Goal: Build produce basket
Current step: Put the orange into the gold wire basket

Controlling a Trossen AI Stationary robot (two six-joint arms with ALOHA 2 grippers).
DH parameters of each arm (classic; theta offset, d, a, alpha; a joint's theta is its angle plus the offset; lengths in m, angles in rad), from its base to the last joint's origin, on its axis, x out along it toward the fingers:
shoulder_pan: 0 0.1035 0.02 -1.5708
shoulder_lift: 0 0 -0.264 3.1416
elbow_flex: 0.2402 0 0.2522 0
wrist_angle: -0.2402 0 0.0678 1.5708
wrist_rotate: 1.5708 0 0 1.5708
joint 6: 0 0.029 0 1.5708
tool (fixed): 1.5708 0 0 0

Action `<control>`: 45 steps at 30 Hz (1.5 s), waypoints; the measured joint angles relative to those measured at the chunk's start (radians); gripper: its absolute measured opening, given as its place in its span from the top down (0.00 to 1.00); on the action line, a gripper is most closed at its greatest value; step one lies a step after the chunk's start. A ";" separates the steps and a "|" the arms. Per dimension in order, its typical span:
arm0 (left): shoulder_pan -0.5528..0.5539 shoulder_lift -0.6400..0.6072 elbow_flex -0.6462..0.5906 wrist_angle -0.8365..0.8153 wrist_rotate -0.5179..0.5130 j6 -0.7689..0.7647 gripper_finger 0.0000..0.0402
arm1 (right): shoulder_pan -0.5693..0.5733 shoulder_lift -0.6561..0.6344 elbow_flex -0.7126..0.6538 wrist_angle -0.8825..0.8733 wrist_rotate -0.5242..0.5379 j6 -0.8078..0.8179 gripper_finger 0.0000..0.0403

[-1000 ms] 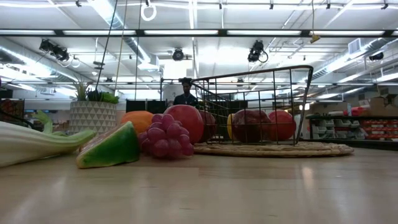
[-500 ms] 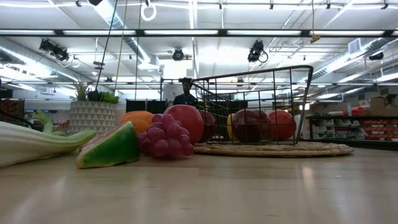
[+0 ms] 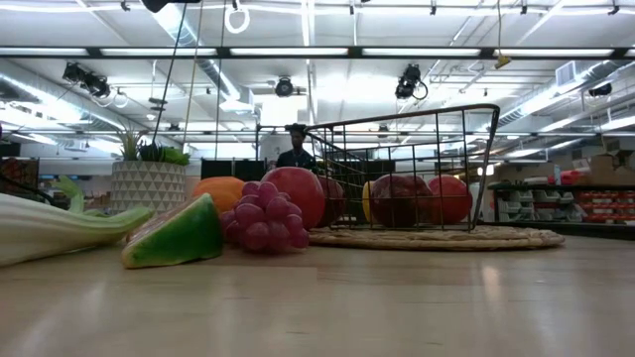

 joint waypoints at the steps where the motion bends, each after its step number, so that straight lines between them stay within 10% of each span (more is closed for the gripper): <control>1: 0.000 0.002 0.000 -0.003 0.000 0.000 0.01 | -0.007 0.000 0.000 -0.001 -0.010 0.001 0.24; 15: 0.000 0.002 0.000 -0.033 0.000 -0.004 0.01 | -0.027 0.000 -0.001 -0.033 -0.006 -0.084 0.24; 30: 0.000 0.001 0.000 -0.031 0.000 -0.010 0.01 | -0.011 0.001 -0.069 -0.594 0.491 -0.507 0.24; 45: 0.000 0.001 0.000 -0.031 0.000 -0.007 0.01 | -0.011 0.002 -0.447 -0.515 0.416 -0.646 0.24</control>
